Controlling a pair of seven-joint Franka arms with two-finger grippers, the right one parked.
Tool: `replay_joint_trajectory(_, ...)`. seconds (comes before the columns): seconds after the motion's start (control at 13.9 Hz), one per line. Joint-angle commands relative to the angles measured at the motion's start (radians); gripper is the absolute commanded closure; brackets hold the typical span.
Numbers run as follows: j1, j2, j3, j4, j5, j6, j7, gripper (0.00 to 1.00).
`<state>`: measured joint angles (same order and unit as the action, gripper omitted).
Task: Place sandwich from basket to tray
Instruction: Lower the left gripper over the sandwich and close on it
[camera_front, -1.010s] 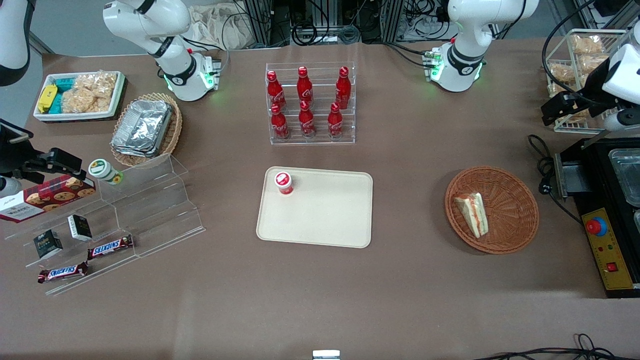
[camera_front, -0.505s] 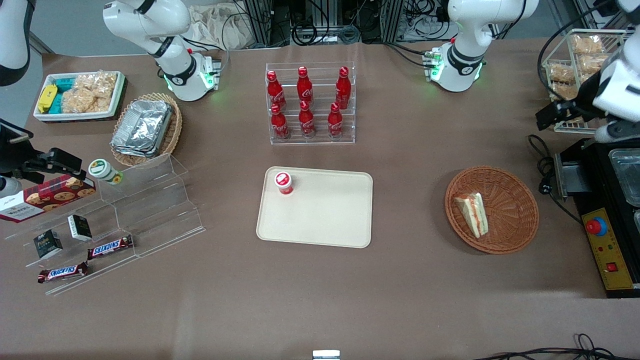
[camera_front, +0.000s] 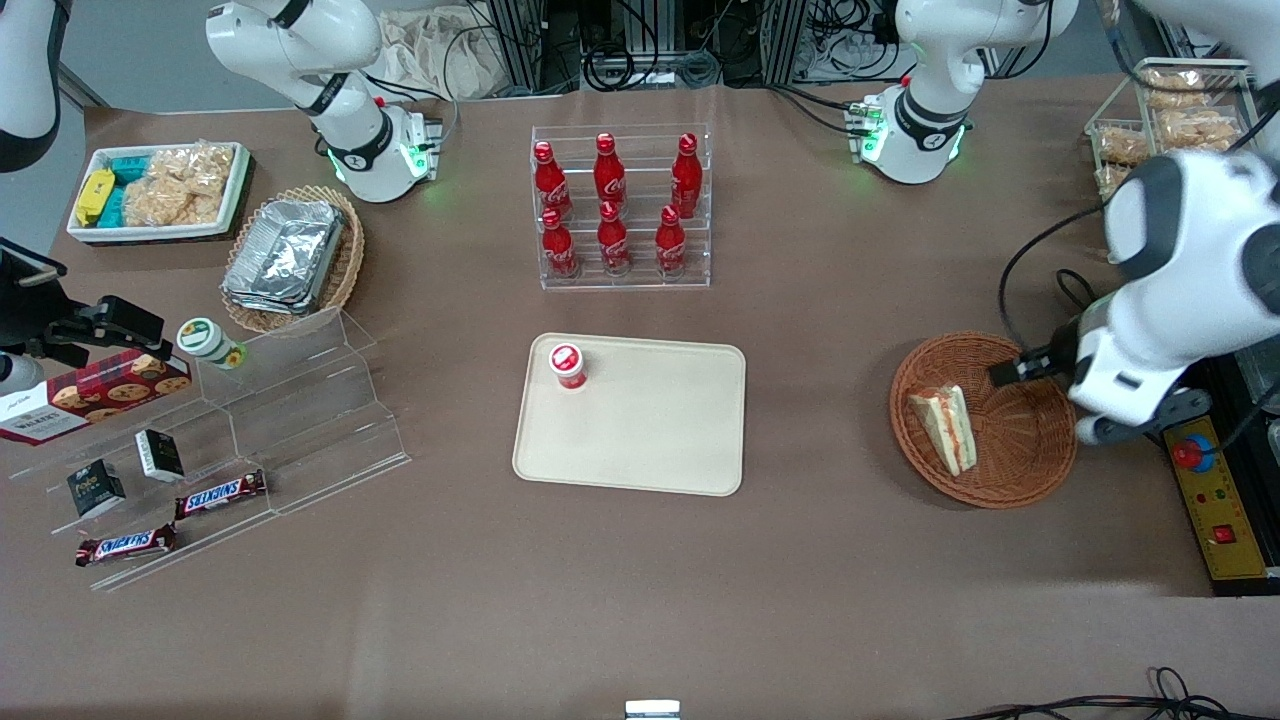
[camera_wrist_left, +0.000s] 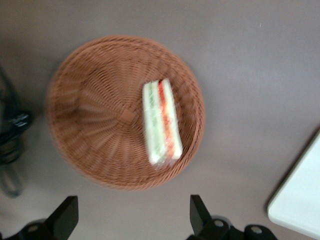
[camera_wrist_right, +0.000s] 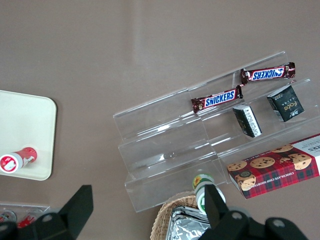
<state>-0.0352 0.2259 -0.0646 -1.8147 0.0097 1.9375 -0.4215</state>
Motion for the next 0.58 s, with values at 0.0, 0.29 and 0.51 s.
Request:
replay_joint_trajectory(0.0, -0.061, 0.079, 0.002, -0.032, 0.015, 0.110, -0.109, 0.00)
replay_joint_trajectory(0.29, -0.084, 0.177, 0.003, -0.040, 0.103, 0.156, -0.129, 0.00)
replay_joint_trajectory(0.51, -0.077, 0.202, 0.005, -0.041, 0.170, 0.155, -0.128, 0.00)
